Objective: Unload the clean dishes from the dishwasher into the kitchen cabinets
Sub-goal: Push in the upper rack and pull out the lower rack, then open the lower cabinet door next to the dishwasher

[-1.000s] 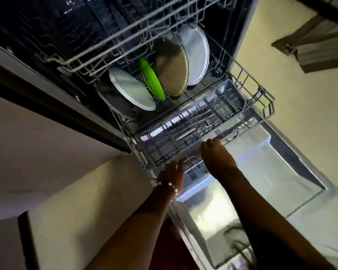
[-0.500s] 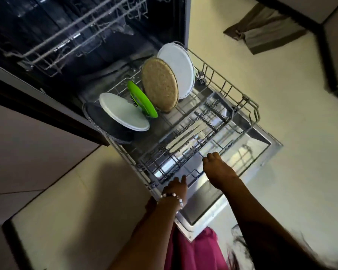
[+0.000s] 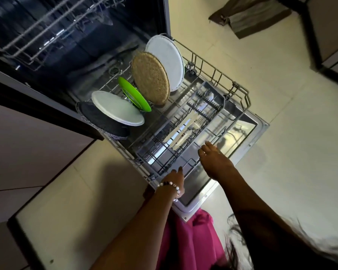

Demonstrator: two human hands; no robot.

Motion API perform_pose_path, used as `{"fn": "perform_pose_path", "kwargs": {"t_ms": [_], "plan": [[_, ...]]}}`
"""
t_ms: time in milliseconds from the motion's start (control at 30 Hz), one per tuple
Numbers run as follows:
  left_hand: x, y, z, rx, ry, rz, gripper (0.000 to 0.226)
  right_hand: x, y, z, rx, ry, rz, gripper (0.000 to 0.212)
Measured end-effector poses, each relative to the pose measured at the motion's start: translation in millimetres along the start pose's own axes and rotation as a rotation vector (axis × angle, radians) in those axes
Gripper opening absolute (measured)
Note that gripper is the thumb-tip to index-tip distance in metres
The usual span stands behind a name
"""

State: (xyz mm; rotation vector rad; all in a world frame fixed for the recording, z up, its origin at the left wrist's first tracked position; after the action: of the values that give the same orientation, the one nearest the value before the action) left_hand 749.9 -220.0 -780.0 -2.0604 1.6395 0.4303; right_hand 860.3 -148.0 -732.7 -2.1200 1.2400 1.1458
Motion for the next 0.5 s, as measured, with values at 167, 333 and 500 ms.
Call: {"fn": "perform_pose_path", "kwargs": {"t_ms": [167,333,500], "plan": [[-14,8,-14,0.015,0.023,-0.034,0.057,-9,6,-12,0.003,0.058,0.005,0.066],[-61,22,-53,0.070,-0.100,-0.158,0.048,-54,18,-25,0.016,0.055,0.179,0.052],[-118,60,-110,0.063,-0.339,-0.400,0.036,-124,48,-38,0.015,-0.060,0.420,0.033]]}}
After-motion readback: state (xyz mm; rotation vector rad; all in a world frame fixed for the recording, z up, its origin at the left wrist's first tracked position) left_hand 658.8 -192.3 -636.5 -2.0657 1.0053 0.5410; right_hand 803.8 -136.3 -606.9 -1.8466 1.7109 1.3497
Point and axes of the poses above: each hand's wrist, its own z-axis towards the middle knuckle, its own x-axis out of the palm, y = z × x, the point moved 6 cm from there along z, towards the middle knuckle, and after that the axes turned 3 degrees about -z, right-handed, at the moved point
